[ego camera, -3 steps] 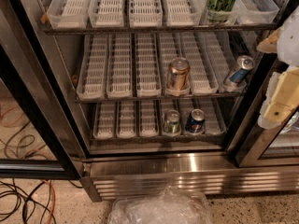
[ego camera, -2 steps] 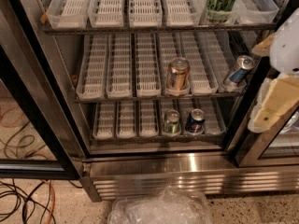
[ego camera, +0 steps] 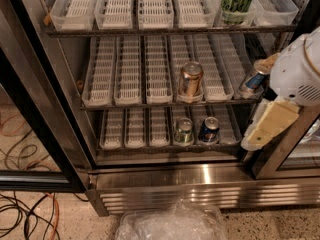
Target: Pick green can from bottom shelf of fridge
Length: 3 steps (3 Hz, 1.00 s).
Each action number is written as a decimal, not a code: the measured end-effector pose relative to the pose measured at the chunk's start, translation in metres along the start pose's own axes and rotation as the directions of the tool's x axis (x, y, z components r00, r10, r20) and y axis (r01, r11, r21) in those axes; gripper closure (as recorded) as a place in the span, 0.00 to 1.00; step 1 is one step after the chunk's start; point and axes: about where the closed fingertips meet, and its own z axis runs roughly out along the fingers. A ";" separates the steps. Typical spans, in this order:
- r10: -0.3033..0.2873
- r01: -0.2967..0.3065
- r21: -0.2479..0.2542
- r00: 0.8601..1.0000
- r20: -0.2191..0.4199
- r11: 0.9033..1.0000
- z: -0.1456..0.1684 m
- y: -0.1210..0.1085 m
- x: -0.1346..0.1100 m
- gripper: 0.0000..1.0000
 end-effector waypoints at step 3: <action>0.082 -0.086 0.014 0.983 0.167 0.996 0.046 0.013 -0.021 0.00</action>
Offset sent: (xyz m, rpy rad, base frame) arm 0.0163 0.0520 -0.0636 0.2801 -0.0573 -0.0560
